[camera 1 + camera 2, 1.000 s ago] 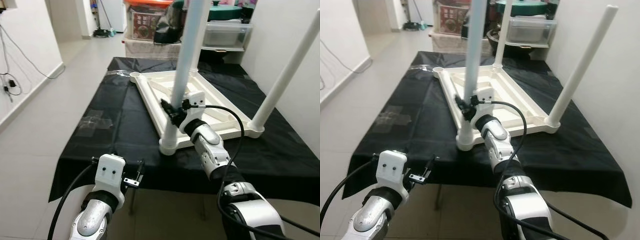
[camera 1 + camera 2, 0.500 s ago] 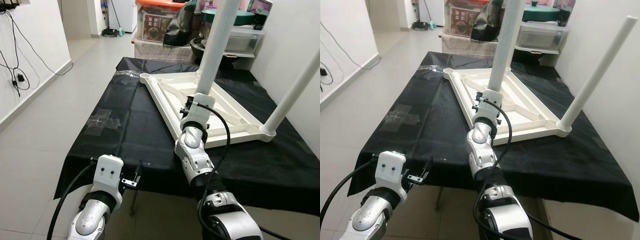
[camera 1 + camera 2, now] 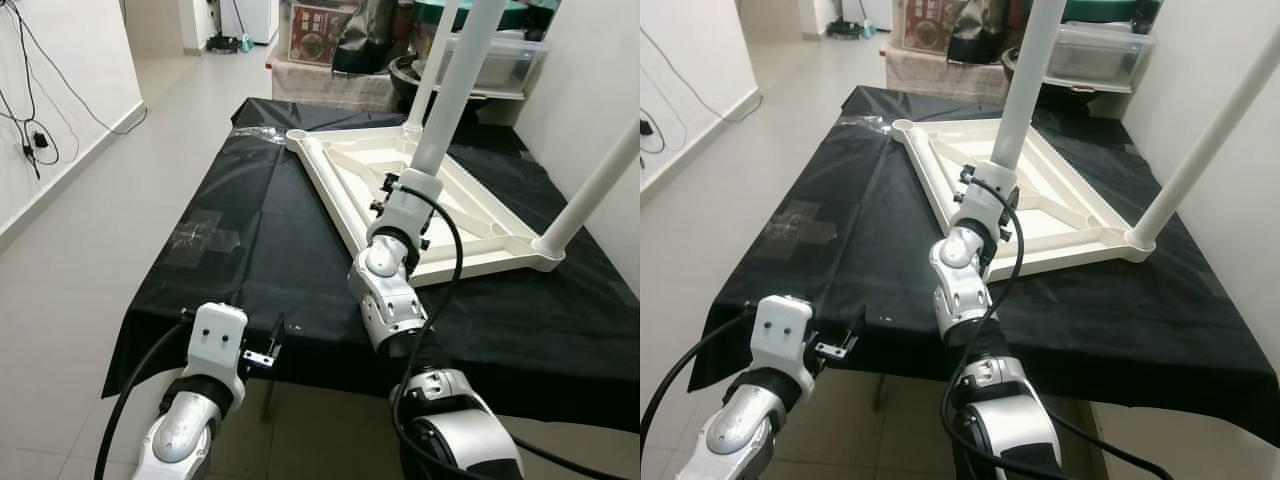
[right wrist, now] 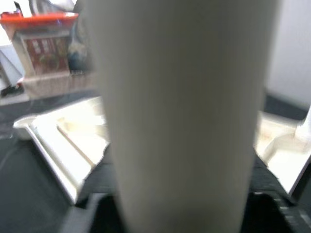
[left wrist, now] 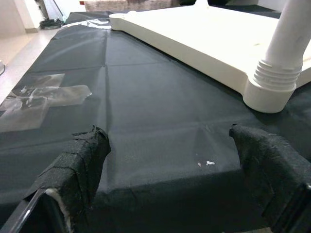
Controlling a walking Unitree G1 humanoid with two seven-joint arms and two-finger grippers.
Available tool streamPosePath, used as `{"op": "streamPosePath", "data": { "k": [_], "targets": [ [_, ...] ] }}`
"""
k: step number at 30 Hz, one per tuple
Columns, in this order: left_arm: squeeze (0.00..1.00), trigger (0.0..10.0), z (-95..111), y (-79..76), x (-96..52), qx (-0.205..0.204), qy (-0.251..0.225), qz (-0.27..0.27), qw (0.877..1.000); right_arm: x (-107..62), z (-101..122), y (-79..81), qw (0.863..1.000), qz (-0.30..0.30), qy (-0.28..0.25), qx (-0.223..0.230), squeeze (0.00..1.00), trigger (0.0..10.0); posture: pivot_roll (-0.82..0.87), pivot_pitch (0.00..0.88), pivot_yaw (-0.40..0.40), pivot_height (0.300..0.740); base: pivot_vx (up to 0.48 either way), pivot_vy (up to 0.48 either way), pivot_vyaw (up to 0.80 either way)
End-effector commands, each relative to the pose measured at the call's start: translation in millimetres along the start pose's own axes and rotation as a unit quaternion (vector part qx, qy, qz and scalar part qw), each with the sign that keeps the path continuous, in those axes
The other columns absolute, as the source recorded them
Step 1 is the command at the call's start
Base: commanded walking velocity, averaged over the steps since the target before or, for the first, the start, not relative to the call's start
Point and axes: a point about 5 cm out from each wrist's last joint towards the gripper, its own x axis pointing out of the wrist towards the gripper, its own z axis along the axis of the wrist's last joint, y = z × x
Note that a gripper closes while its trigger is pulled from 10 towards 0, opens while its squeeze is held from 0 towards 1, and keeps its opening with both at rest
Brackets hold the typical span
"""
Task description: Building children table
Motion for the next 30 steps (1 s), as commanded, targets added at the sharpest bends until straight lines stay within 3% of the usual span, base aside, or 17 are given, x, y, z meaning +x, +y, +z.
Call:
{"op": "streamPosePath", "data": {
  "k": [1, 2, 6, 7, 12, 14, 16, 17, 20, 21, 22, 24, 25, 28, 30],
  "targets": [
    [0.0, 10.0, -5, -1.5, 0.6, -0.001, 0.01, -0.004, 1.0, -18.7, -39, -0.1, 0.996, -0.004, 0.089, 0.012, 0.0, 10.0, 0.11, 0.094, -0.069, 0.74, 0.0, 0.0, 0.0],
    [0.0, 10.0, -5, -1.8, 1.1, -0.001, 0.01, -0.005, 1.0, -17.6, -36, 1.8, 0.997, 0.018, 0.079, 0.01, 1.0, 10.0, 0.11, 0.093, -0.066, 0.74, 0.0, 0.0, 0.0],
    [0.0, 10.0, -6, -2.5, 2.0, -0.001, 0.01, -0.006, 1.0, -11.2, -32, -1.2, 0.997, 0.048, 0.06, 0.004, 1.0, 10.0, 0.11, 0.09, -0.067, 0.74, 0.0, 0.0, 0.0],
    [0.0, 10.0, -6, -2.5, 2.4, -0.001, 0.01, -0.006, 1.0, -6.2, -29, -5.2, 0.997, 0.063, 0.049, 0.003, 0.0, 10.0, 0.11, 0.09, -0.067, 0.74, 0.0, 0.0, 0.0],
    [0.0, 10.0, -6, -3.2, 2.9, -0.003, 0.009, -0.006, 1.0, 4.8, -21, -11.2, 0.993, 0.117, 0.029, 0.017, 0.0, 10.0, 0.1, 0.092, -0.067, 0.74, 0.0, 0.0, 0.0],
    [0.0, 10.0, -6, -4.9, 2.8, -0.003, 0.009, -0.007, 1.0, 11.6, -13, -11.4, 0.983, 0.18, 0.016, 0.037, 0.0, 10.0, 0.1, 0.092, -0.069, 0.74, 0.0, 0.0, 0.0],
    [0.0, 10.0, -6, -5.6, 2.8, -0.003, 0.008, -0.008, 1.0, 13.5, -9, -11.5, 0.978, 0.202, 0.01, 0.043, 0.0, 10.0, 0.1, 0.092, -0.069, 0.74, 0.0, 0.0, 0.0],
    [0.0, 10.0, -6, -6.0, 2.7, -0.003, 0.008, -0.009, 1.0, 16.5, -5, -11.6, 0.97, 0.24, 0.002, 0.045, 0.0, 10.0, 0.1, 0.094, -0.068, 0.74, 0.0, 0.0, 0.0],
    [0.0, 10.0, -6, -6.0, 2.9, -0.003, 0.008, -0.009, 1.0, 19.2, -1, -11.8, 0.959, 0.279, -0.001, 0.047, 0.0, 10.0, 0.1, 0.094, -0.068, 0.74, 0.0, 0.0, 0.0],
    [0.0, 10.0, -5, -5.5, 3.4, -0.003, 0.007, -0.008, 1.0, 23.9, 3, -13.8, 0.938, 0.345, -0.005, 0.046, 0.0, 10.0, 0.11, 0.094, -0.067, 0.74, 0.0, 0.0, 0.0],
    [0.0, 10.0, -5, -5.5, 3.4, -0.003, 0.007, -0.008, 1.0, 23.9, 3, -13.8, 0.938, 0.345, -0.005, 0.046, 0.0, 10.0, 0.11, 0.094, -0.067, 0.74, 0.0, 0.0, 0.0],
    [0.0, 10.0, -5, -5.0, 3.8, -0.003, 0.006, -0.008, 1.0, 26.8, 4, -15.7, 0.921, 0.388, -0.002, 0.036, 0.0, 10.0, 0.11, 0.095, -0.067, 0.74, 0.0, 0.0, 0.0],
    [0.0, 10.0, -5, -5.0, 3.8, -0.003, 0.006, -0.008, 1.0, 26.8, 4, -15.7, 0.921, 0.388, -0.002, 0.036, 0.0, 10.0, 0.11, 0.095, -0.067, 0.74, 0.0, 0.0, 0.0],
    [0.0, 10.0, -4, -4.5, 4.0, -0.002, 0.005, -0.007, 1.0, 28.1, 5, -16.4, 0.876, 0.48, 0.021, 0.035, 0.0, 10.0, 0.11, 0.094, -0.067, 0.74, 0.0, 0.0, 0.0],
    [0.0, 10.0, -4, -4.5, 4.0, -0.002, 0.005, -0.007, 1.0, 28.1, 5, -16.4, 0.876, 0.48, 0.021, 0.035, 0.0, 10.0, 0.11, 0.094, -0.067, 0.74, 0.0, 0.0, 0.0]
  ]
}}
